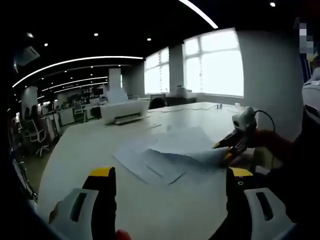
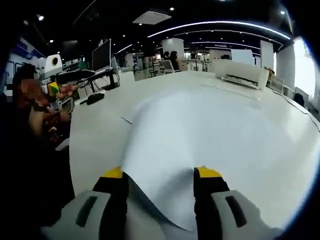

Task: Organize the stack of printing papers by aligning and flattening the scattered papers on the table

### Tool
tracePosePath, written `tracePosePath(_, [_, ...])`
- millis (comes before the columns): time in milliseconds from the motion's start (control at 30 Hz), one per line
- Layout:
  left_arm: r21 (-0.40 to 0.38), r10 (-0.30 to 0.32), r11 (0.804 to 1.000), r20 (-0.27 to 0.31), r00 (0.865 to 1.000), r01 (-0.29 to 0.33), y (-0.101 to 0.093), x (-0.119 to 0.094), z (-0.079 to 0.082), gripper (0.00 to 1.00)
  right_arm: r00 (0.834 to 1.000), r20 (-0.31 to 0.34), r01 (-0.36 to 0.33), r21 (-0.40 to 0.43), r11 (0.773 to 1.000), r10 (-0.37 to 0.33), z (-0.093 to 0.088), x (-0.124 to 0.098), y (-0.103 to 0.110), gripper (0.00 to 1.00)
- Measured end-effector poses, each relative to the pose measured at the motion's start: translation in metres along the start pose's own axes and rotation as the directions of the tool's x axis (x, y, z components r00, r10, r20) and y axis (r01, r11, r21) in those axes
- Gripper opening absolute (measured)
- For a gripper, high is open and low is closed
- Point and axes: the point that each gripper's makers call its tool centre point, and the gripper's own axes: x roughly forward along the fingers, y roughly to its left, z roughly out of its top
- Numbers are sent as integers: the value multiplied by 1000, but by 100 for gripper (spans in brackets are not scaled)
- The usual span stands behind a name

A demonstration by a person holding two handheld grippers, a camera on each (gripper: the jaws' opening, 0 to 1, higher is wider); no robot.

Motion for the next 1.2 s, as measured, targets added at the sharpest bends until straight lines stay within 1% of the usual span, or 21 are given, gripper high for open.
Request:
tracePosePath(67, [1,-1,1000,1,1000,1,-1,0,0,94,1000,-5,2,-22,1000,-2,-1,1,1,43])
tracePosePath(100, [2,-2,1000,1,1000,2,-1,0,0,94,1000,-12,9,-57,998,-10,-2,1,1,41])
tracePosePath(133, [2,-2,1000,1,1000,2,-1,0,1,94,1000,-11,11,-50,999,-11,-2,1,-1,39])
tracePosePath(200, [3,-2,1000,3,1000,2,-1,0,1,94,1000,-7,7,-43,999,-7,-2,1,-1,39])
tracePosePath(300, [3,0,1000,5,1000,0,0,-1,2,94,1000,-1,2,-33,999,-2,-1,1,0,33])
tracePosePath(400, [1,2,1000,5,1000,-2,0,-2,1,94,1000,15,-4,-1,1000,4,0,1,-1,33])
tracePosePath(600, [1,-2,1000,-2,1000,2,0,-1,-1,93,1000,26,1,13,1000,-1,0,0,-1,31])
tracePosePath(700, [-1,-3,1000,0,1000,3,-1,-1,0,93,1000,22,20,-29,999,-19,0,0,2,29])
tracePosePath(767, [0,-1,1000,1,1000,1,0,-1,0,93,999,17,34,-68,997,-33,1,0,3,26])
tracePosePath(833, [-1,-1,1000,1,1000,1,0,-1,0,93,999,23,35,-91,995,-33,3,-1,6,23])
tracePosePath(900, [-2,-2,1000,2,1000,2,-1,-1,0,93,999,28,33,-107,994,-30,5,-2,11,21])
tracePosePath(1000, [-2,-6,1000,0,1000,6,-2,0,-1,93,999,39,24,-120,993,-19,9,-2,14,19])
tracePosePath(1200, [-4,-6,1000,1,1000,6,-2,-1,-1,93,997,71,43,-119,992,-34,17,-7,13,15])
